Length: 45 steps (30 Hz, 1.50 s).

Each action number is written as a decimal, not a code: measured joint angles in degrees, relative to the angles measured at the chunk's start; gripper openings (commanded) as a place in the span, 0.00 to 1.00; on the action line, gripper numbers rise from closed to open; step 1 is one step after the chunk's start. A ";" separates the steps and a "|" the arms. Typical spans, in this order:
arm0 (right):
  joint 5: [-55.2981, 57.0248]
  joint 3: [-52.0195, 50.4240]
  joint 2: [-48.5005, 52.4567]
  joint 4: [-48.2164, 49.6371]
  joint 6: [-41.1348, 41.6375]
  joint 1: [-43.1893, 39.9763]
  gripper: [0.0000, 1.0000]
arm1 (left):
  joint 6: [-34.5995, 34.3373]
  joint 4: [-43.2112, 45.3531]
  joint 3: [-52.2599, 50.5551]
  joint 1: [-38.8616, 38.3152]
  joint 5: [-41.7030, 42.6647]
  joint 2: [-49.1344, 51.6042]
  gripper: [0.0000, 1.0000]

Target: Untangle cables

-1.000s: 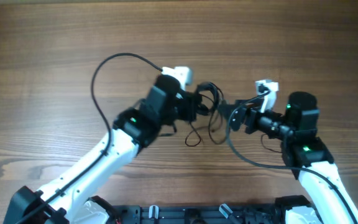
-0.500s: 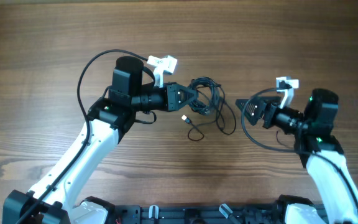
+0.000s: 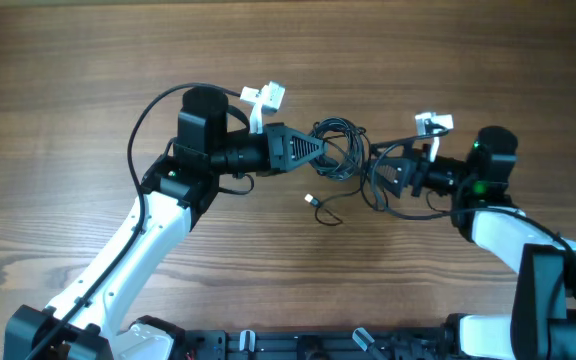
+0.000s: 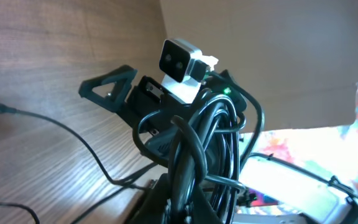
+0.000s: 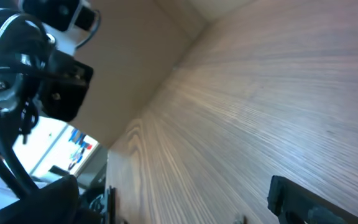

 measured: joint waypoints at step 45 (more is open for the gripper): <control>28.20 -0.11 0.15 17.55 21.92 -23.96 1.00 | 3.54 -2.27 0.02 -3.98 4.07 -0.04 0.04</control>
